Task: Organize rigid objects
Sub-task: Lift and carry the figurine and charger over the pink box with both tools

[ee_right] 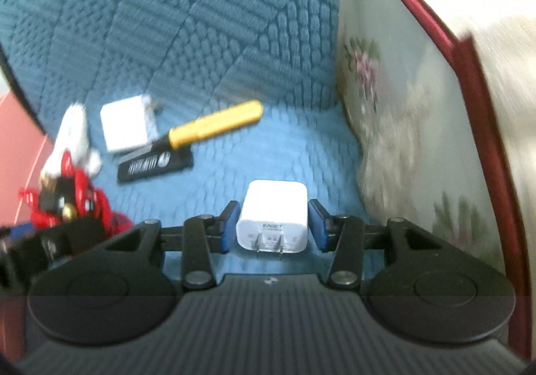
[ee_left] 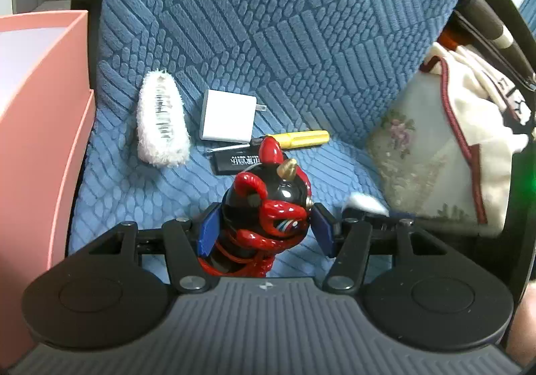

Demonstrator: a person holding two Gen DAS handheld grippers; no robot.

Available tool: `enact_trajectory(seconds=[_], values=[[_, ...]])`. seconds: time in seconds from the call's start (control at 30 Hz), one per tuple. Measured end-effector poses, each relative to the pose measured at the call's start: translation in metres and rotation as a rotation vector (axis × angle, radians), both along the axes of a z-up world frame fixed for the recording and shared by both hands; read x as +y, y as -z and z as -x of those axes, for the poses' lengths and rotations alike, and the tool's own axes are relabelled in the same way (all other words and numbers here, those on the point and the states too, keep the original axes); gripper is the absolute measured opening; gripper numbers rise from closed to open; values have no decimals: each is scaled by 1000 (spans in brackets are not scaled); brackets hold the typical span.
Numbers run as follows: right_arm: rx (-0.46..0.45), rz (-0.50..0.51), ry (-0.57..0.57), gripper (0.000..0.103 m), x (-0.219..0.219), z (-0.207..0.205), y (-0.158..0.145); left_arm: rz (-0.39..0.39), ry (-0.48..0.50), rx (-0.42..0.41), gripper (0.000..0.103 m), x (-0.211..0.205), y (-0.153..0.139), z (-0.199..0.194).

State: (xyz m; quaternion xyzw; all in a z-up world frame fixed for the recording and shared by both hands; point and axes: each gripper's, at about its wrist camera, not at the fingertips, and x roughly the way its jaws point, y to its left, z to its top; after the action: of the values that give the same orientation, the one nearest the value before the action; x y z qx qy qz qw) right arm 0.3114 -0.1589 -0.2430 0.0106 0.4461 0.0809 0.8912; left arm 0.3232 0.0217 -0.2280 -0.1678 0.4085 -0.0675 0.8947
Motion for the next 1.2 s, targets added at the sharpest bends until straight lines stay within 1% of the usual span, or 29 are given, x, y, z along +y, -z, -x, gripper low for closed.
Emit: enact_trajectory(seconds=[0.1,0.3,0.37,0.4,0.5,0.63,0.83,0.93,1.2], values=[[17,-7,-5,47,-3,26,-4,6,4,2,63,-1,-7,14],[63,15,-23,46,-15,61,-17,23,4,18,63,-7,-17,51],[70,16,-25,46,-12,57,-17,34,-12,19,63,-6,-20,63],[70,21,-30,46,-11,63,-21,39,-16,21,63,-6,-22,69],[64,18,-45,46,-10,78,-33,47,-29,16,63,-4,-30,85],[53,-18,-38,46,-15,97,-48,63,-38,8,63,-2,-43,106],[41,-36,-42,46,-21,123,-65,63,-33,-2,63,-1,-63,133],[31,-29,-57,46,-19,134,-73,56,-31,-21,63,0,-75,146],[-13,-53,-106,46,-9,156,-103,46,-34,-66,63,9,-110,173]])
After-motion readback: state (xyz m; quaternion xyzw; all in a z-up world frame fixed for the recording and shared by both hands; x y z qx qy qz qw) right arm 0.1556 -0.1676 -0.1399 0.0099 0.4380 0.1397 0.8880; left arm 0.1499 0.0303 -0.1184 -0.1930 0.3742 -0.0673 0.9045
